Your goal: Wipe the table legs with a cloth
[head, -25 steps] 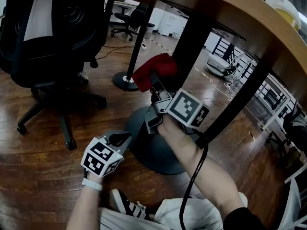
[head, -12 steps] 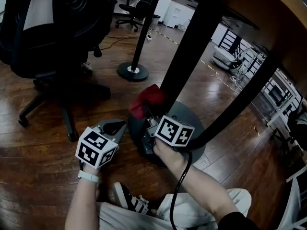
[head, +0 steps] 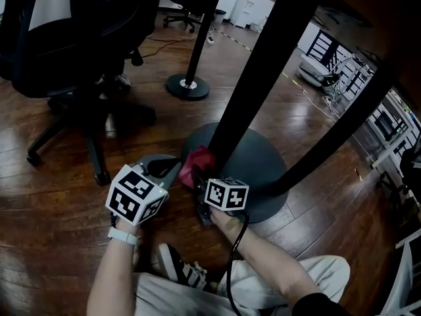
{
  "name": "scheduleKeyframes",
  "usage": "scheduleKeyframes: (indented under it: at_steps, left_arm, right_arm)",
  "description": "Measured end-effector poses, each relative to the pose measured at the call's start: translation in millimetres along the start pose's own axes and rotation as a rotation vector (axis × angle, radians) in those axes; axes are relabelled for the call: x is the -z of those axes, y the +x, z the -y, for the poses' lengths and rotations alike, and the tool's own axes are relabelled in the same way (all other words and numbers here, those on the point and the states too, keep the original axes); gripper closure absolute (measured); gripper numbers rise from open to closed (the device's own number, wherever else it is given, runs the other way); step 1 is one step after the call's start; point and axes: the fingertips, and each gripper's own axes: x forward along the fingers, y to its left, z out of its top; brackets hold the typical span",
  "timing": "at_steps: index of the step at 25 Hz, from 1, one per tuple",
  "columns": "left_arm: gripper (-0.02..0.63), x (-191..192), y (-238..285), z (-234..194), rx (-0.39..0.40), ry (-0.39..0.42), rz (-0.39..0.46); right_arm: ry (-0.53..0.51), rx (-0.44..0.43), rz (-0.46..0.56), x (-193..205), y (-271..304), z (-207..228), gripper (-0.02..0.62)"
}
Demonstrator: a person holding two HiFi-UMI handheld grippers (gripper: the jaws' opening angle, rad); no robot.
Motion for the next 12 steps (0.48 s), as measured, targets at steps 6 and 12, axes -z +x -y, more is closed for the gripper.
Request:
scheduleKeyframes:
  at_steps: [6, 12]
  left_arm:
    - [0.614, 7.3, 6.4, 1.9, 0.014, 0.008, -0.026]
    - [0.614, 11.3, 10.1, 3.3, 0.024, 0.014, -0.042]
  right_arm:
    - [-0.075, 0.02, -0.159, 53.1, 14.4, 21.9, 0.548]
    - [-0.065, 0.061, -0.312, 93.9, 11.6, 46.5, 0.548]
